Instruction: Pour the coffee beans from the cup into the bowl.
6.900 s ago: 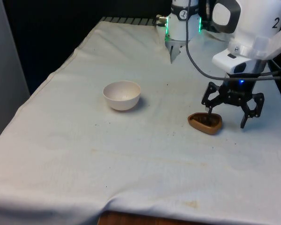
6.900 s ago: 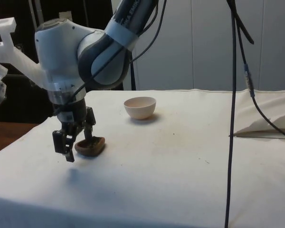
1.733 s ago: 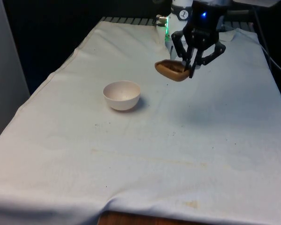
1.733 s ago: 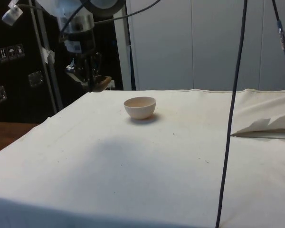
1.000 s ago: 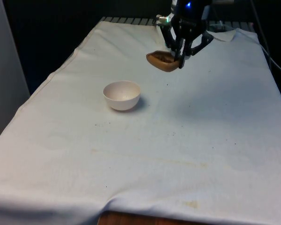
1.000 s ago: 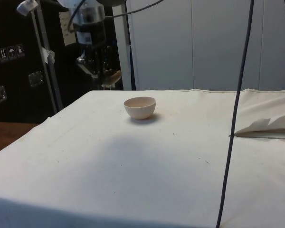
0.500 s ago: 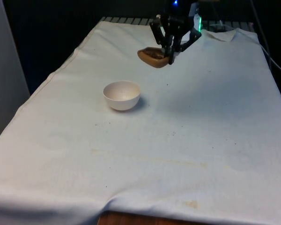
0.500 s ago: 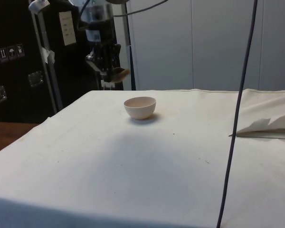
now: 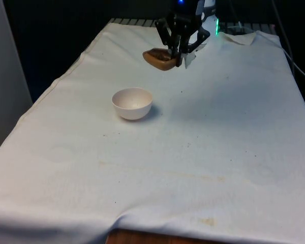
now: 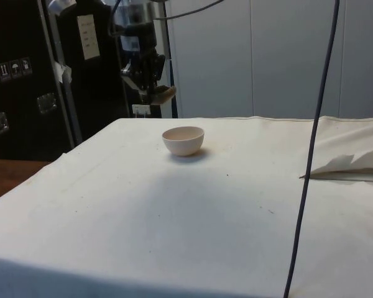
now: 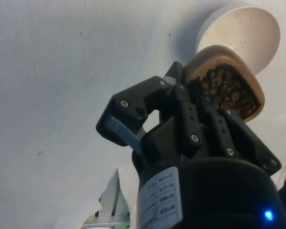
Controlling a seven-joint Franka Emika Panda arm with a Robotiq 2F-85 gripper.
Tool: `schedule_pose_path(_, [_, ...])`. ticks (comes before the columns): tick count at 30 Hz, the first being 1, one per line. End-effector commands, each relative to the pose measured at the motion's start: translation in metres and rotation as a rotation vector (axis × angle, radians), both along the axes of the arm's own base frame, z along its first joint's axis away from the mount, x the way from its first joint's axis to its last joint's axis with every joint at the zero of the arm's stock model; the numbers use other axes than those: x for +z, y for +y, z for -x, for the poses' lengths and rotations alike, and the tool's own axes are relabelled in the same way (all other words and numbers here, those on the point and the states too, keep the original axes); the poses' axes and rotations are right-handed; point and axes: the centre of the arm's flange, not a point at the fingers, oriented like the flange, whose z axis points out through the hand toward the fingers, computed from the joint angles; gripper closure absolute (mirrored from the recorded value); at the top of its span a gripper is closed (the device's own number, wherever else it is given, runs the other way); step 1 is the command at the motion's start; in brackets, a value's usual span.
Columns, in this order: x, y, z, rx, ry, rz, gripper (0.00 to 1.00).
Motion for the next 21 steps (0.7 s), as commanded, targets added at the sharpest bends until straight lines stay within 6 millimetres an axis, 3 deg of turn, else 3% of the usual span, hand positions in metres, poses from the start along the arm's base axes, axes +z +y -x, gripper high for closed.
schedule_pose_path(1, [0.000, 0.001, 0.001, 0.002, -0.006, -0.011, 1.00])
schedule_pose_path(21, [-0.006, -0.025, 0.007, 0.003, -0.048, -0.100, 1.00])
